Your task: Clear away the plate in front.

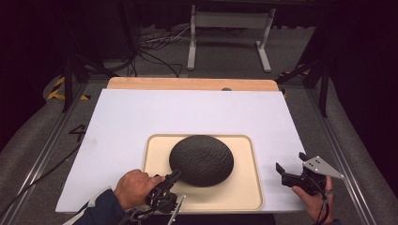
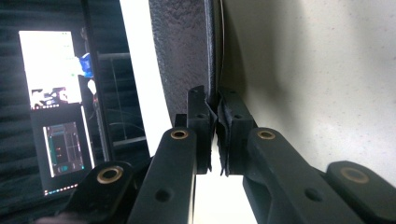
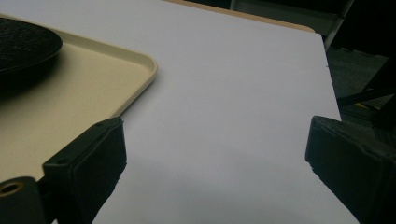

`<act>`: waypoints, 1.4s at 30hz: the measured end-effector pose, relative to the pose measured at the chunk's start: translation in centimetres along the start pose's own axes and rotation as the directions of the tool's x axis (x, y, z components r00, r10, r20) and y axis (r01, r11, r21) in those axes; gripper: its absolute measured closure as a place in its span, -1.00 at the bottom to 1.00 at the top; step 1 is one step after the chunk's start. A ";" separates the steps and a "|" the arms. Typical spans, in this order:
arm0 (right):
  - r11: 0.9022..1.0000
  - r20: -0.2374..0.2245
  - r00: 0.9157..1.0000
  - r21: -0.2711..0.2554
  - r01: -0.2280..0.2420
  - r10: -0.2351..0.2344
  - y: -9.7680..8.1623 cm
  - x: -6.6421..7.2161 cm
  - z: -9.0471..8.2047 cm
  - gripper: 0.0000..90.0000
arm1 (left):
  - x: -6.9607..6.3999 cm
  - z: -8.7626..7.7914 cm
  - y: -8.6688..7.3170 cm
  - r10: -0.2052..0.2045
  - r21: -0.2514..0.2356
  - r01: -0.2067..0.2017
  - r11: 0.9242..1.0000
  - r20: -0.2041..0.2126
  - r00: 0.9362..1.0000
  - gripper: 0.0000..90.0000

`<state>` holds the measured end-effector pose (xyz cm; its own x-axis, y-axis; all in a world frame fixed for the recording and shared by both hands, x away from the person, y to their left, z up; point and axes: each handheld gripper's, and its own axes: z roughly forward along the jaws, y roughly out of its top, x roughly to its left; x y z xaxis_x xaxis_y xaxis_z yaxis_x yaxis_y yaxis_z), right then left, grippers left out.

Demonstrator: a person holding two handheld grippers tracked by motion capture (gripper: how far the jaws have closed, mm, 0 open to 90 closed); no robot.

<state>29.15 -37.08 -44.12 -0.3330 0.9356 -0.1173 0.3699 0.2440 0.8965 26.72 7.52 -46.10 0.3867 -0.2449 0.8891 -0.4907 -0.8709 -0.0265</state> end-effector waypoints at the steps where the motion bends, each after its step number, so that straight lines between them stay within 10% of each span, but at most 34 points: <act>1: 1.000 0.000 1.000 0.002 0.001 -0.001 0.0 0.0 0.0 -0.87 | -0.1 0.0 0.0 -0.006 -0.003 0.006 1.000 -0.001 1.000 0.90; 13: 1.000 -0.001 1.000 0.003 -0.001 0.001 -0.1 -0.1 0.0 -0.87 | -0.5 -0.2 -0.8 -0.108 -0.007 0.109 0.994 0.052 0.993 0.83; 28: 1.000 -0.003 1.000 0.005 0.005 -0.005 0.0 0.0 0.0 -0.87 | -0.9 -0.1 -1.0 -0.138 -0.026 0.141 0.990 0.110 0.984 0.64; 36: 1.000 -0.002 1.000 0.000 0.003 -0.003 0.0 0.0 0.0 -0.87 | -0.5 -0.9 -1.6 -0.225 -0.053 0.235 0.971 0.154 0.962 0.56; 42: 1.000 -0.003 1.000 0.002 0.006 -0.006 0.0 0.1 -0.1 -0.87 | -0.3 -2.0 -2.6 -0.336 -0.095 0.357 0.929 0.186 0.924 0.47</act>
<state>29.09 -37.04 -44.08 -0.3377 0.9334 -0.1210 0.3695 0.2497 0.8951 26.30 10.67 -45.38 0.6669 -0.0130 0.7451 -0.3924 -0.8562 0.3362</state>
